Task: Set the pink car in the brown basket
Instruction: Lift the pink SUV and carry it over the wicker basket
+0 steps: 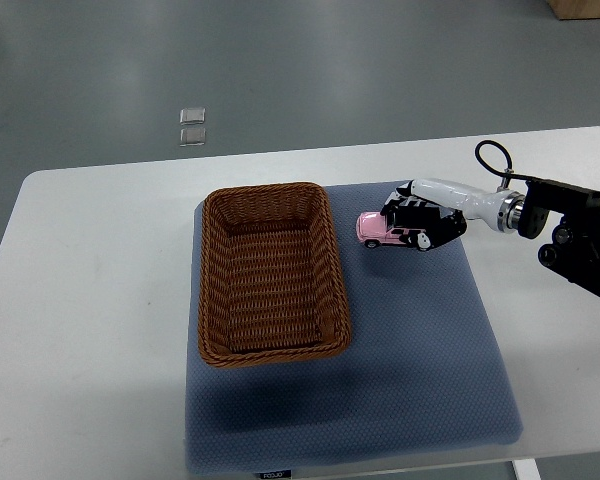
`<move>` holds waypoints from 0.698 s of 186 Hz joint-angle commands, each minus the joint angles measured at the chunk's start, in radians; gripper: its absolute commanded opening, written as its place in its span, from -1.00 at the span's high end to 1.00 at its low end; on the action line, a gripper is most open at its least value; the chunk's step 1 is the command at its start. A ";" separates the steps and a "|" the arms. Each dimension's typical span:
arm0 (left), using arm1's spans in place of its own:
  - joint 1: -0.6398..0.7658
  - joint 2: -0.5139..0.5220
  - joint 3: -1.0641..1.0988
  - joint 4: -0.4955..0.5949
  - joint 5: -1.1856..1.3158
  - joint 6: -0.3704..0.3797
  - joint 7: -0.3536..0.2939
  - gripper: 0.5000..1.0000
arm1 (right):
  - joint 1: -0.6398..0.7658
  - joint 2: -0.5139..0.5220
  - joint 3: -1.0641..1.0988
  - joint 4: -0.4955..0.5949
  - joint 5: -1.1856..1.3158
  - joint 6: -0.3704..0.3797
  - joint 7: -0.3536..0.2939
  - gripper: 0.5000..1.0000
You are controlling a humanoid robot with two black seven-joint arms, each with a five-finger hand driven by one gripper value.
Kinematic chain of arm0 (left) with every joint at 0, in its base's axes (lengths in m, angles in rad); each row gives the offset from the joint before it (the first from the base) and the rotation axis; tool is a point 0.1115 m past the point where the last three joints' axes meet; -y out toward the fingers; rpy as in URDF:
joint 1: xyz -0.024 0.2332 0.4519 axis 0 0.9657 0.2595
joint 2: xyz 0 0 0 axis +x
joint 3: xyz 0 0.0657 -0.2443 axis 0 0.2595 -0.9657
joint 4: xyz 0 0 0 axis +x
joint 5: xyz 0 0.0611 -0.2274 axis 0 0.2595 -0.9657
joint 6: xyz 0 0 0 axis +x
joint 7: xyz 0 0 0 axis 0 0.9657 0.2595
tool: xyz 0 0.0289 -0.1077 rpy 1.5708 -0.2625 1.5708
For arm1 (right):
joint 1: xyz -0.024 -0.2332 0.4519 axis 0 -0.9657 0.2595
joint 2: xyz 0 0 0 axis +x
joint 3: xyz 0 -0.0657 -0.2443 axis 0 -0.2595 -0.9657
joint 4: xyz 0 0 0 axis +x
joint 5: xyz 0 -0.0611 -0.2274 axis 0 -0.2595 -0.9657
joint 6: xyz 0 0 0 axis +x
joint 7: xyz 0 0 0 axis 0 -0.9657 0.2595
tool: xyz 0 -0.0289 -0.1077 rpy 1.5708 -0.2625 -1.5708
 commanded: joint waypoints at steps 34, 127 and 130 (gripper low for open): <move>0.000 0.000 0.000 0.000 -0.001 0.000 0.000 -1.00 | 0.088 -0.021 0.004 0.002 0.014 -0.014 0.006 1.00; 0.000 0.000 -0.001 0.000 -0.001 0.000 0.000 -1.00 | 0.240 0.202 -0.019 0.003 0.017 -0.005 0.005 1.00; 0.000 0.000 -0.001 0.000 -0.001 0.000 0.000 -1.00 | 0.240 0.206 -0.021 0.003 0.017 -0.005 0.003 1.00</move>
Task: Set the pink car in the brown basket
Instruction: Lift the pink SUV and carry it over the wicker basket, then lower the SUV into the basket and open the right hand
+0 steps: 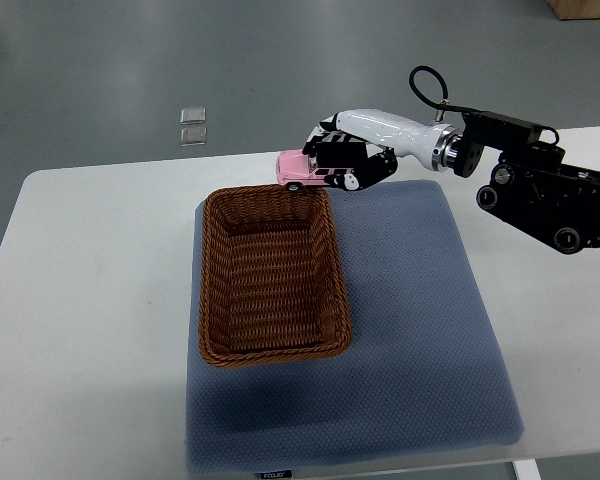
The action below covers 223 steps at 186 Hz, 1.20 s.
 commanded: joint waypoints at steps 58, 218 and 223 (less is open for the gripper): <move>-0.002 0.000 -0.001 0.000 -0.001 0.000 -0.001 -1.00 | 0.010 0.138 -0.120 -0.010 -0.006 -0.004 -0.003 1.00; -0.006 0.000 0.000 -0.001 0.000 0.000 0.000 -1.00 | -0.064 0.122 -0.096 -0.044 0.000 -0.065 -0.006 -0.65; -0.006 0.000 0.000 -0.001 0.000 0.000 0.000 -1.00 | -0.065 0.116 -0.074 -0.044 0.001 -0.076 -0.006 -0.65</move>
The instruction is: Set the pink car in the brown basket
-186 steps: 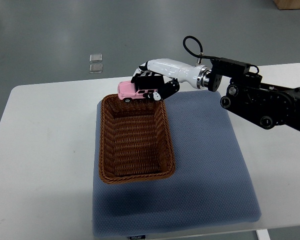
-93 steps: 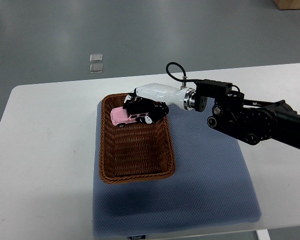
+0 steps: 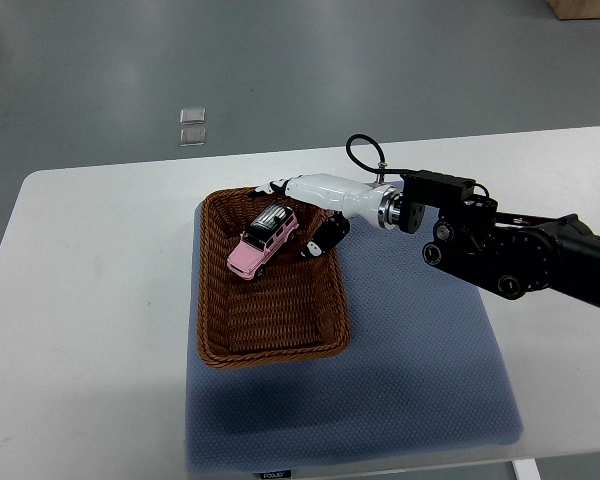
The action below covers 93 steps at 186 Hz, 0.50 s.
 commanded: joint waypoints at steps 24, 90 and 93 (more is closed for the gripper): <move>0.000 0.000 -0.002 0.000 0.000 0.000 0.000 -1.00 | -0.046 -0.033 0.143 0.000 0.056 -0.033 -0.001 -0.65; 0.000 0.000 -0.002 -0.005 0.000 0.000 0.000 -1.00 | -0.198 -0.049 0.499 -0.085 0.373 -0.060 -0.044 -0.64; 0.000 0.000 -0.002 -0.006 0.000 0.000 0.000 -1.00 | -0.201 -0.049 0.502 -0.088 0.385 -0.062 -0.045 -0.64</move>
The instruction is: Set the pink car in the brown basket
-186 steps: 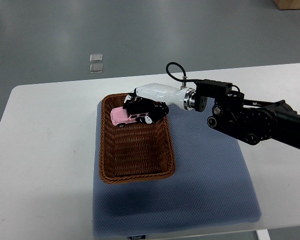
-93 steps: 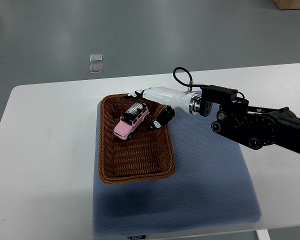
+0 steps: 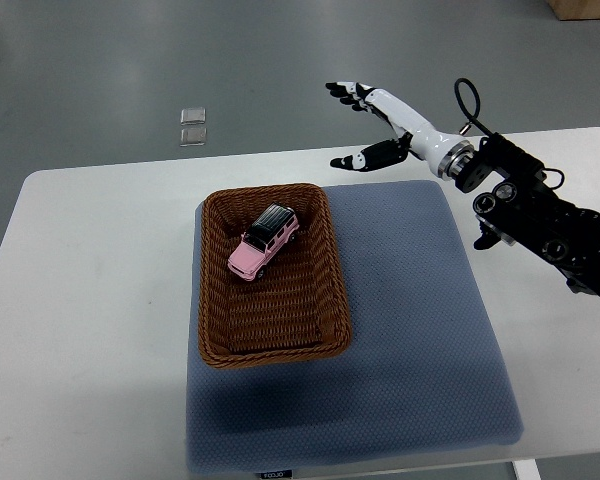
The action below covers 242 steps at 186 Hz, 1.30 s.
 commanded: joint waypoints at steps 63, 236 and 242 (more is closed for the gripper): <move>0.000 0.000 0.003 -0.005 0.000 0.000 0.000 -1.00 | -0.109 -0.045 0.078 -0.046 0.545 -0.080 -0.020 -0.64; -0.011 0.000 0.003 -0.002 0.000 0.000 -0.001 -1.00 | -0.141 -0.035 0.064 -0.048 0.821 -0.086 -0.072 -0.65; -0.009 0.000 0.003 -0.002 0.000 0.000 0.000 -1.00 | -0.146 -0.036 0.066 -0.048 0.821 -0.086 -0.072 -0.65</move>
